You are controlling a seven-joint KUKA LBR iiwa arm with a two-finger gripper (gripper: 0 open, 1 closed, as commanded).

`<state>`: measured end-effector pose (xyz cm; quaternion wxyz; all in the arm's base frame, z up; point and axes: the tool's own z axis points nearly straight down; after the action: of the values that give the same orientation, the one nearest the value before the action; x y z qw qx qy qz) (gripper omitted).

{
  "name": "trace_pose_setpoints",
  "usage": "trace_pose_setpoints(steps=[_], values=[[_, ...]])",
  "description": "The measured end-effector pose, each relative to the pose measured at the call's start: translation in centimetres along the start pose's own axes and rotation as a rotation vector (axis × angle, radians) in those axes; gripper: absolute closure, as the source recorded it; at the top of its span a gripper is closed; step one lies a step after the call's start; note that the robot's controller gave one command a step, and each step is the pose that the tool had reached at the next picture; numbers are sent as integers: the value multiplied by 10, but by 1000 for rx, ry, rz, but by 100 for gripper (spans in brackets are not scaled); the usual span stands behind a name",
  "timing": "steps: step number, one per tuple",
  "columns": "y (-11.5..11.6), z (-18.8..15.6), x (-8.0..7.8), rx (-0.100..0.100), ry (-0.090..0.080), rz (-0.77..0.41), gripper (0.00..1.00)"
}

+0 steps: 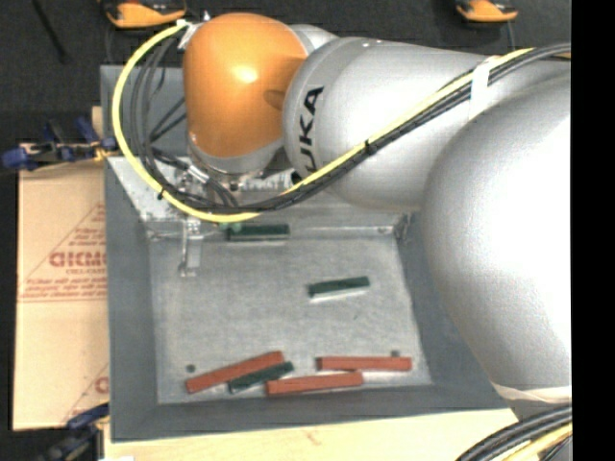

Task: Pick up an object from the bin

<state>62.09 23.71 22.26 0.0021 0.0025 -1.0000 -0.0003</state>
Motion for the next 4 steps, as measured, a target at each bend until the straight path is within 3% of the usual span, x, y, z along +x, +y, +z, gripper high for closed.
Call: trace_pose_setpoints(steps=[1, 2, 3, 4], values=[[-49, 127, 0, 4, -1, -131, 0], [-88, 35, 121, 2, -7, -299, 0], [-75, 151, 138, -1, -28, -333, 0], [-76, 149, 142, -1, -15, -327, 100]])
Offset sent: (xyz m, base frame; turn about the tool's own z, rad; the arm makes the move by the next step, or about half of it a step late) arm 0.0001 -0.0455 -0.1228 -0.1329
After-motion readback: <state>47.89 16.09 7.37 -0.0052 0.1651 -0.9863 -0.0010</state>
